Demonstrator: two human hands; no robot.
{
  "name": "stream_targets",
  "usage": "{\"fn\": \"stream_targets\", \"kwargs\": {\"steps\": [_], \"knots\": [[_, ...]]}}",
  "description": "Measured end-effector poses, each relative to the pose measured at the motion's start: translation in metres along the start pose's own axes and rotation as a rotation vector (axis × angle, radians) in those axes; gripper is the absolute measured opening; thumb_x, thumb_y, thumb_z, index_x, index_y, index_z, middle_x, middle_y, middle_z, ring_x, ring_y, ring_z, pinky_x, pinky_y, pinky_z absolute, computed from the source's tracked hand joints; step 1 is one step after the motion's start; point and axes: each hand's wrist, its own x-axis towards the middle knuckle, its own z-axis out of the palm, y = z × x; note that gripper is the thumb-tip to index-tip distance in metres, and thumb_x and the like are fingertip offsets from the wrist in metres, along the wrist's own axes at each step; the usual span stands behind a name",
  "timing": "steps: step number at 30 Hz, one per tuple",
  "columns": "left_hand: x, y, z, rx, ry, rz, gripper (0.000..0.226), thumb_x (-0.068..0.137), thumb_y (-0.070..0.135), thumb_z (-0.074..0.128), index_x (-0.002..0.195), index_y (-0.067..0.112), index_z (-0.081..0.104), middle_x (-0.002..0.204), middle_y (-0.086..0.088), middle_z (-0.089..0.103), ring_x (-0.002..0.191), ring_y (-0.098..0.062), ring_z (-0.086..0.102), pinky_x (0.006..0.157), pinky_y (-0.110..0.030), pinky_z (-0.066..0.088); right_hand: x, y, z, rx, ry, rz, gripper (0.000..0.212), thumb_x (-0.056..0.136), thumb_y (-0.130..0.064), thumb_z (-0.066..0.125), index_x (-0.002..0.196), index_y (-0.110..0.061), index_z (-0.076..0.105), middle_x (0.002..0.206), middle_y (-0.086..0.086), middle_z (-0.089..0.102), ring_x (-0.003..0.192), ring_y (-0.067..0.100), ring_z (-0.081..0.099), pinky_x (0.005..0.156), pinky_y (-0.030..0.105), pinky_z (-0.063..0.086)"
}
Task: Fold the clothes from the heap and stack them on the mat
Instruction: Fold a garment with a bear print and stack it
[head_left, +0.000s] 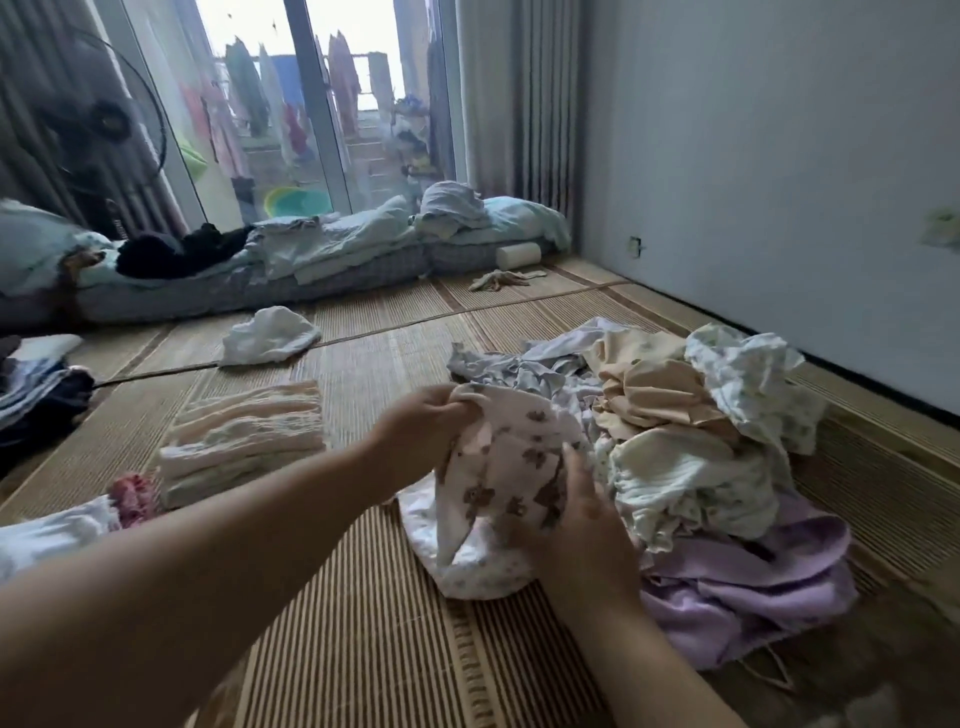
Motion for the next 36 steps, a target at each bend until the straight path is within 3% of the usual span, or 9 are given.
{"fn": "stream_targets", "kwargs": {"steps": [5,9,13,17,20,23,27,30,36], "knots": [[-0.062,0.051,-0.046,0.033,-0.018,0.076,0.033,0.094,0.010,0.052,0.067,0.015,0.069,0.065,-0.003,0.066,0.052,-0.011,0.061,0.047,-0.019,0.049,-0.012,-0.027,-0.001,0.064,0.063,-0.058,0.062,0.080,-0.073,0.045,0.130,-0.036,0.054,0.124,0.007,0.057,0.111,0.028,0.057,0.096,0.047,0.042],[-0.115,0.047,-0.095,-0.033,-0.050,0.086,0.019,0.088,0.019,0.062,0.085,0.002,0.068,0.082,-0.018,0.068,0.066,-0.022,0.065,0.060,-0.028,0.056,-0.029,-0.037,0.016,-0.085,-0.158,-0.091,0.069,0.078,-0.060,0.062,0.140,-0.041,0.039,0.145,0.005,0.038,0.132,0.026,0.039,0.106,0.046,0.036],[-0.167,0.015,-0.141,-0.098,-0.013,0.058,0.021,0.086,0.029,0.066,0.081,0.009,0.071,0.081,-0.012,0.068,0.067,-0.020,0.067,0.058,-0.029,0.056,-0.061,-0.057,0.060,-0.262,-0.427,-0.148,0.011,0.085,-0.042,0.058,0.087,-0.036,0.066,0.107,-0.013,0.062,0.111,0.016,0.056,0.101,0.042,0.038],[-0.202,-0.019,-0.177,-0.009,0.193,-0.069,0.024,0.087,0.032,0.065,0.080,0.011,0.074,0.081,-0.014,0.071,0.068,-0.024,0.068,0.056,-0.031,0.056,-0.086,-0.078,0.087,-0.114,-0.523,-0.164,0.006,0.093,-0.037,0.051,0.093,-0.036,0.057,0.097,-0.010,0.065,0.089,0.010,0.059,0.087,0.038,0.049],[-0.216,-0.053,-0.202,0.216,0.411,-0.160,0.038,0.082,0.037,0.061,0.082,0.000,0.070,0.085,-0.026,0.067,0.079,-0.041,0.065,0.073,-0.050,0.054,-0.099,-0.087,0.104,-0.202,-0.671,-0.190,0.054,0.085,-0.046,0.063,0.135,-0.034,0.045,0.131,-0.004,0.058,0.114,0.015,0.056,0.095,0.035,0.046],[-0.232,-0.089,-0.217,0.415,0.499,-0.217,0.031,0.080,0.031,0.057,0.081,0.004,0.071,0.086,-0.018,0.070,0.086,-0.037,0.066,0.079,-0.054,0.054,-0.111,-0.086,0.117,-0.337,-0.766,-0.255,0.087,0.065,-0.061,0.075,0.141,-0.039,0.038,0.141,-0.011,0.047,0.126,0.012,0.044,0.104,0.036,0.039],[-0.249,-0.129,-0.216,0.371,0.448,-0.291,0.047,0.072,0.032,0.061,0.115,0.016,0.068,0.106,-0.006,0.071,0.100,-0.023,0.066,0.092,-0.044,0.051,-0.120,-0.083,0.127,-0.502,-0.605,-0.379,0.049,0.073,-0.059,0.068,0.116,-0.036,0.062,0.112,-0.015,0.055,0.104,0.008,0.050,0.092,0.036,0.047],[-0.244,-0.143,-0.203,0.497,0.408,-0.231,0.071,0.078,0.028,0.072,0.143,0.021,0.044,0.139,-0.005,0.050,0.123,-0.019,0.050,0.102,-0.029,0.038,-0.120,-0.093,0.129,-0.367,-0.545,-0.319,0.015,0.088,-0.038,0.061,0.085,-0.025,0.068,0.081,-0.013,0.061,0.077,0.008,0.057,0.068,0.028,0.049],[-0.227,-0.160,-0.171,0.834,0.043,-0.294,0.094,0.070,0.051,0.074,0.145,0.050,0.017,0.160,0.006,-0.007,0.146,-0.024,0.004,0.117,-0.053,0.017,-0.101,-0.142,0.104,0.661,-0.429,0.229,0.015,0.093,-0.019,0.057,0.089,-0.007,0.064,0.079,0.010,0.063,0.062,0.017,0.061,0.055,0.032,0.051]]}}
